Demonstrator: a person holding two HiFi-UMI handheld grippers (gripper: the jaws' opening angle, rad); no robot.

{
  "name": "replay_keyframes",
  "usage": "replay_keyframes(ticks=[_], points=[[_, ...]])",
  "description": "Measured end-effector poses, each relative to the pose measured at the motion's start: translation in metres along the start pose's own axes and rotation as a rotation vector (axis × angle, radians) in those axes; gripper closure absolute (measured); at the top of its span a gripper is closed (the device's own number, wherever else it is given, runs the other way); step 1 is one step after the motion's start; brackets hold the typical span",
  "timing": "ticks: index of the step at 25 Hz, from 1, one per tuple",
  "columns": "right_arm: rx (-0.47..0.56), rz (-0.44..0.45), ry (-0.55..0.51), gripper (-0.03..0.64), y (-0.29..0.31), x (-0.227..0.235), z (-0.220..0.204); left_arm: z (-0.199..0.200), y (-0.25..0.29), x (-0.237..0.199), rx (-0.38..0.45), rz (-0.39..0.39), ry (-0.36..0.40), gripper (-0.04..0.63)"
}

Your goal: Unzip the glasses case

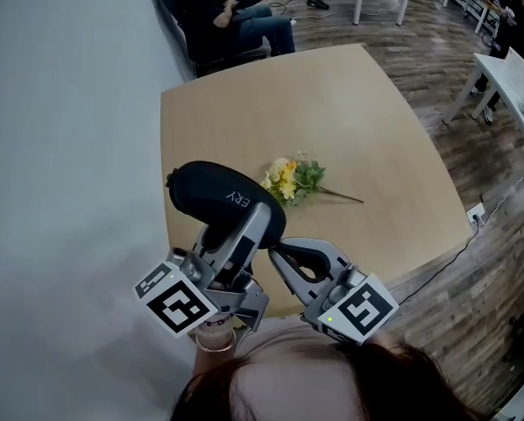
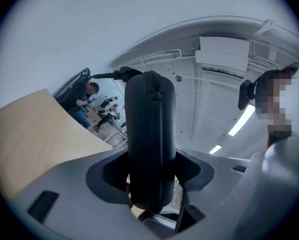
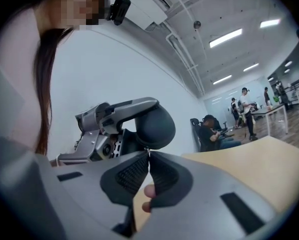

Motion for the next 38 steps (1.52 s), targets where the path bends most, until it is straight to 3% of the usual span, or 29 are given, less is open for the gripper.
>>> replay_keyframes(ticks=[7,17,38], points=[[0.004,-0.006,-0.034,0.601,-0.002,-0.001,-0.004,-0.004,-0.002,0.001,0.005,0.026,0.037,0.341],[-0.007,-0.036,-0.018,0.601,-0.003,0.007,-0.004,-0.005,-0.007,-0.001,0.025,0.012,-0.013,0.344],[0.011,-0.067,-0.042,0.601,-0.004,0.025,-0.001,-0.013,-0.004,0.001,-0.05,-0.018,-0.014,0.351]])
Point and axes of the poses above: the fingertips, and each gripper's own axes: y forward along the fingers, x to its right, z out of its top, the point moved 10 cm from there along -y, backward along the fingers, and after that the axes turned 15 degrees about -z, right-handed, at the moved point
